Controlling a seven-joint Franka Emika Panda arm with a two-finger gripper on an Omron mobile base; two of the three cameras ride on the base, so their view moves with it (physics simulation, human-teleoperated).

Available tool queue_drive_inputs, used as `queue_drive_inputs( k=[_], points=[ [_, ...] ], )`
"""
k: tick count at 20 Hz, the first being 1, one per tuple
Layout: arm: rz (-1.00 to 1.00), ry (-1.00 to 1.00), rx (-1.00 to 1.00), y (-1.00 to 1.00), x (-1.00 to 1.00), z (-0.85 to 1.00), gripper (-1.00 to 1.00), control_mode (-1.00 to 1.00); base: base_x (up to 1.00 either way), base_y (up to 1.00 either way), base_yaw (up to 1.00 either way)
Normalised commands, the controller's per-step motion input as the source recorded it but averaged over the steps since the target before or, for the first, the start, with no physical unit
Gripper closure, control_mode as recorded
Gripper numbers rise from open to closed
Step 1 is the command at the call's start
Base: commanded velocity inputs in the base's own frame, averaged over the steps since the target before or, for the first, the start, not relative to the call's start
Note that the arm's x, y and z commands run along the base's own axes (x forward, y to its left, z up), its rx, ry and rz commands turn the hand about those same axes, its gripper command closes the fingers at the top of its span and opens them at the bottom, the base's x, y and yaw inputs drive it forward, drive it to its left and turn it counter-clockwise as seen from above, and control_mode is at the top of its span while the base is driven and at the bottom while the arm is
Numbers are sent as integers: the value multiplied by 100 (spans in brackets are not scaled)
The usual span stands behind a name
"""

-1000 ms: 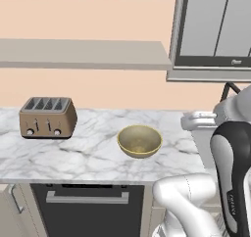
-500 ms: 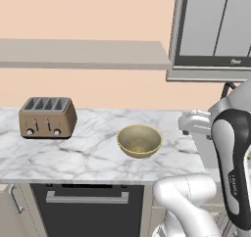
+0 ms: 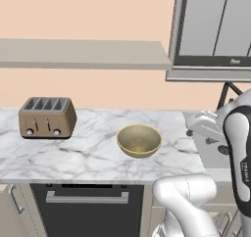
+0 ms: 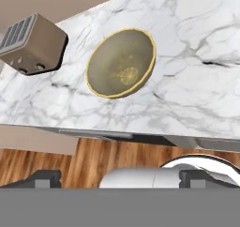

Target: Clear the mugs and bowl far away from the sink.

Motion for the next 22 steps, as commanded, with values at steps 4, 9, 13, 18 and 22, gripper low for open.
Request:
queue_drive_inputs(
  k=[4,9,13,18,22],
  points=[
    [0,0,0,0,45,-54,-100,-100,0,0,0],
    [0,9,-1,0,54,-50,-100,-100,0,0,0],
    [0,12,0,0,56,-46,-100,-100,0,0,0],
    [0,11,-1,0,57,-34,-100,-100,0,0,0],
    [0,3,-3,1,61,-27,-100,-100,0,0,0]
  ],
)
